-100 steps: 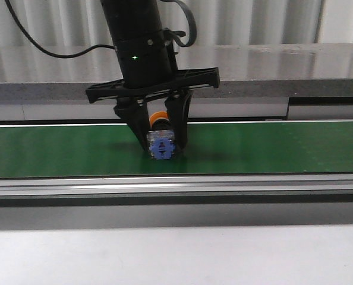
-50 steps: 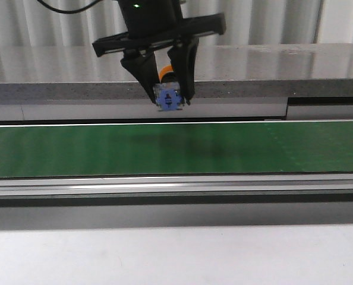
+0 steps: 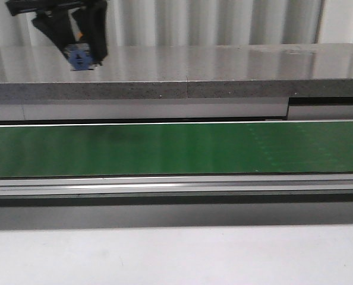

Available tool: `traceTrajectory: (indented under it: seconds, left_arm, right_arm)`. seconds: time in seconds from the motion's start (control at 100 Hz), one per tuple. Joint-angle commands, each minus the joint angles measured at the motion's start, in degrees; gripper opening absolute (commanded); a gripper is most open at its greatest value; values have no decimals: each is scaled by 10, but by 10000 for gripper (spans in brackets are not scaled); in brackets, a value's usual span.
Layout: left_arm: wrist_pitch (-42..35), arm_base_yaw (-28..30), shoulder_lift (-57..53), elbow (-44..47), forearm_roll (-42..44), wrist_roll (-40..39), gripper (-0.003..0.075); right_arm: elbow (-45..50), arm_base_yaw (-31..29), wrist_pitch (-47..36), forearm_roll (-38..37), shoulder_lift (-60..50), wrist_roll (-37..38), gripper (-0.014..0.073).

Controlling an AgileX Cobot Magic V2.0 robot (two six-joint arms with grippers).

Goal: Move button from right to left
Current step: 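Lift the held push-button up off the belt with the left gripper, then carry the push-button with the left gripper over the blue tray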

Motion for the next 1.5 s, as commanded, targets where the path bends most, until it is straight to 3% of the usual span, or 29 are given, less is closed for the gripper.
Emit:
traceTrajectory:
  seconds: [0.0,0.44,0.8,1.021,1.421,1.491]
  left_arm:
    - [4,36,-52,5,-2,28,-20]
    - [4,229,-102,165,36,129,-20]
    - [-37,363,-102,220,66,132,-20]
    - [-75,400,-82,220,66,255,-19]
    - [-116,433,5,220,66,283,-16]
    - [-119,433,10,220,65,283,18]
  right_arm:
    - [-14,0,-46,1,4,-4,-68]
    - [-14,0,-46,1,4,-4,-68]
    - [-14,0,-46,1,4,-4,-68]
    - [-14,0,-46,1,4,-4,-68]
    - [-14,0,-46,1,4,-4,-68]
    - [-14,0,-46,1,4,-4,-68]
